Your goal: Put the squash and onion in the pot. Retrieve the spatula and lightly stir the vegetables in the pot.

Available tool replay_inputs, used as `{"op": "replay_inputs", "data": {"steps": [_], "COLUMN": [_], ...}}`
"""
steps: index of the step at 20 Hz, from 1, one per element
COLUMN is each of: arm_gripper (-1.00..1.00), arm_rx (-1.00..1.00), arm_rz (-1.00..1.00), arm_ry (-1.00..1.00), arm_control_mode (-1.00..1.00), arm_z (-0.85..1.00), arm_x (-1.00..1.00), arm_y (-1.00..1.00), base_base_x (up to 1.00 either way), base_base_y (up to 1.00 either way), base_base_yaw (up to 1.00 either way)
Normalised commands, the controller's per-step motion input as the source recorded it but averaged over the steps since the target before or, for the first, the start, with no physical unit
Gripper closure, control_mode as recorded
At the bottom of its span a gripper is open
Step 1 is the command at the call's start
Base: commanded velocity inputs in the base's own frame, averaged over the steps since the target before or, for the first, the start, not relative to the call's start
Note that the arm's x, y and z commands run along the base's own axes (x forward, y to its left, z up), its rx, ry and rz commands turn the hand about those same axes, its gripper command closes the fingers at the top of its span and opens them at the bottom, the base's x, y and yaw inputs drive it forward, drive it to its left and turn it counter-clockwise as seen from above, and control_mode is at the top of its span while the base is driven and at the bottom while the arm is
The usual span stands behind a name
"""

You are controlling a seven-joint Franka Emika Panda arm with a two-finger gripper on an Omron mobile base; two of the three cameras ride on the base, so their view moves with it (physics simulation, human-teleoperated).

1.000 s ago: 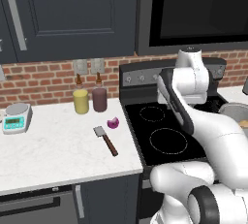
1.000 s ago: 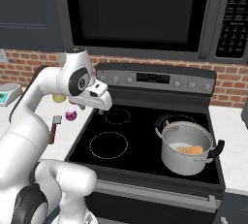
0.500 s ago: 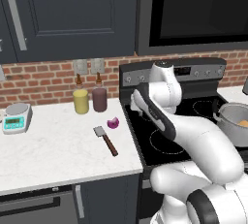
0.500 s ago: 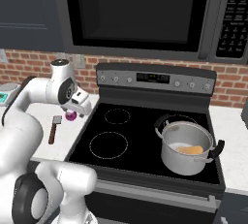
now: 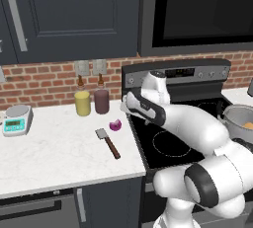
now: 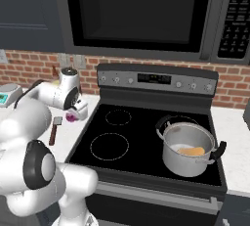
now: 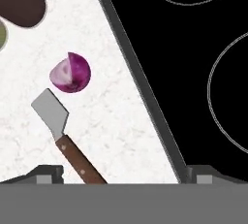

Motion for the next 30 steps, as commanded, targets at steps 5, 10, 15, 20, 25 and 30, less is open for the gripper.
{"op": "replay_inputs", "data": {"steps": [5, 10, 15, 20, 25, 30], "arm_gripper": [-1.0, -1.0, -1.0, -1.0, -1.0, -1.0], "arm_rx": [0.09, 0.01, 0.0, 0.0, 0.0, 0.0], "arm_rz": [-0.15, -0.14, -0.12, -0.09, -0.05, -0.02], "arm_ry": [0.0, -0.01, 0.0, 0.0, 0.0, 0.0], "arm_control_mode": [-1.0, -1.0, -1.0, -1.0, -1.0, -1.0], "arm_z": [-0.48, -0.25, -0.32, -0.18, -0.08, -0.18], "arm_x": [0.38, 0.47, 0.41, 0.39, 0.45, 0.33], "arm_y": [0.49, 0.22, 0.24, 0.15, 0.0, 0.02], "base_base_x": [0.0, 0.0, 0.0, 0.0, 0.0, 0.0], "base_base_y": [0.0, 0.0, 0.0, 0.0, 0.0, 0.0], "base_base_yaw": [0.0, 0.0, 0.0, 0.0, 0.0, 0.0]}}
